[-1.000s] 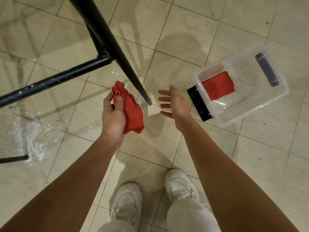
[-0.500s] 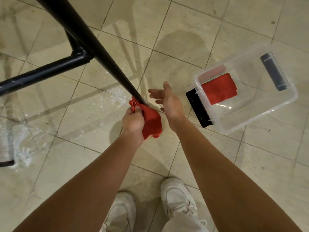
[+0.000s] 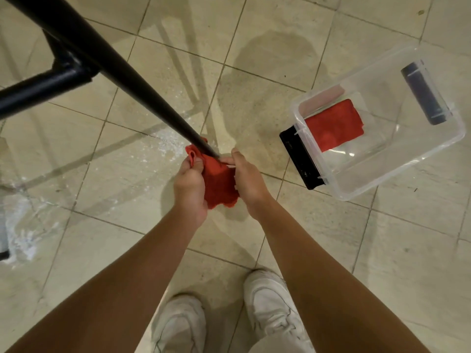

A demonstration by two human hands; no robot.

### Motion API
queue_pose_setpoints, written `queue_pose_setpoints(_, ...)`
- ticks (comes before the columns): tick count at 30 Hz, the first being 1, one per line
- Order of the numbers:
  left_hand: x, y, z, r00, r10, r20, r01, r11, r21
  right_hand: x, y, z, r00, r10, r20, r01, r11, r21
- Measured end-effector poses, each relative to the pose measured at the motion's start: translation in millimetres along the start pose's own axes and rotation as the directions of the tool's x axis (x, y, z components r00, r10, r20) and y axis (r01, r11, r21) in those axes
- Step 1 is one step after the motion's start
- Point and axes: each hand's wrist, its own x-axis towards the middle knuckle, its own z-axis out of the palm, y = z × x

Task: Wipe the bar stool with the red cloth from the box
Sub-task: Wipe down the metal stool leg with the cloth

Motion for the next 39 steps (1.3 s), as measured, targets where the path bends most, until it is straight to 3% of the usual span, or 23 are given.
queue_pose_setpoints(3, -5, -3, -2, 0.990, 0.137, -0.043, -0.136, 0.990, 0.028, -2, 5, 3, 1.000, -0.010, -0.006, 0.010, 1.000, 0.020)
queue_pose_setpoints(7, -7, 6, 11, 0.998, -0.008, -0.069, 0.016, 0.993, 0.113, -3, 1, -1, 1.000, 0.016, -0.018, -0.018, 0.996, -0.083)
queue_pose_setpoints(9, -8, 13, 6, 0.999, -0.003, -0.039, 0.007, 0.994, 0.112, -5, -6, -2, 1.000, 0.010, -0.002, -0.010, 0.996, -0.091)
queue_pose_setpoints(13, -36, 26, 1, 0.987, 0.153, -0.040, -0.154, 0.987, -0.032, -12, -24, 3, 0.996, -0.080, 0.028, 0.084, 0.986, -0.146)
queue_pose_setpoints(17, -61, 35, 5, 0.950, 0.299, -0.093, -0.309, 0.945, -0.109, -23, -44, 2, 0.996, -0.087, -0.016, 0.085, 0.991, -0.099)
queue_pose_setpoints(19, -63, 37, 6, 0.954, 0.282, -0.100, -0.287, 0.957, -0.045, -31, -49, 1, 0.996, -0.092, 0.002, 0.091, 0.989, -0.115)
queue_pose_setpoints(23, -67, 51, 10, 0.995, 0.030, -0.091, -0.023, 0.997, 0.074, -50, -51, 0, 0.997, -0.080, -0.005, 0.078, 0.984, -0.162)
queue_pose_setpoints(29, -105, 65, -1, 0.973, 0.229, -0.036, -0.230, 0.973, -0.007, -78, -55, -7, 0.998, -0.043, -0.052, 0.037, 0.994, -0.102)
queue_pose_setpoints(32, -102, 70, 7, 0.990, 0.132, -0.056, -0.130, 0.991, 0.027, -84, -61, -6, 0.998, -0.049, -0.037, 0.045, 0.994, -0.098)
queue_pose_setpoints(35, -107, 77, 10, 0.998, 0.022, -0.065, -0.026, 0.998, -0.050, -91, -68, -7, 0.998, -0.051, -0.045, 0.045, 0.991, -0.124)
queue_pose_setpoints(39, -128, 82, 3, 0.982, 0.177, -0.069, -0.183, 0.978, -0.101, -101, -81, -10, 0.997, -0.065, -0.040, 0.060, 0.991, -0.124)
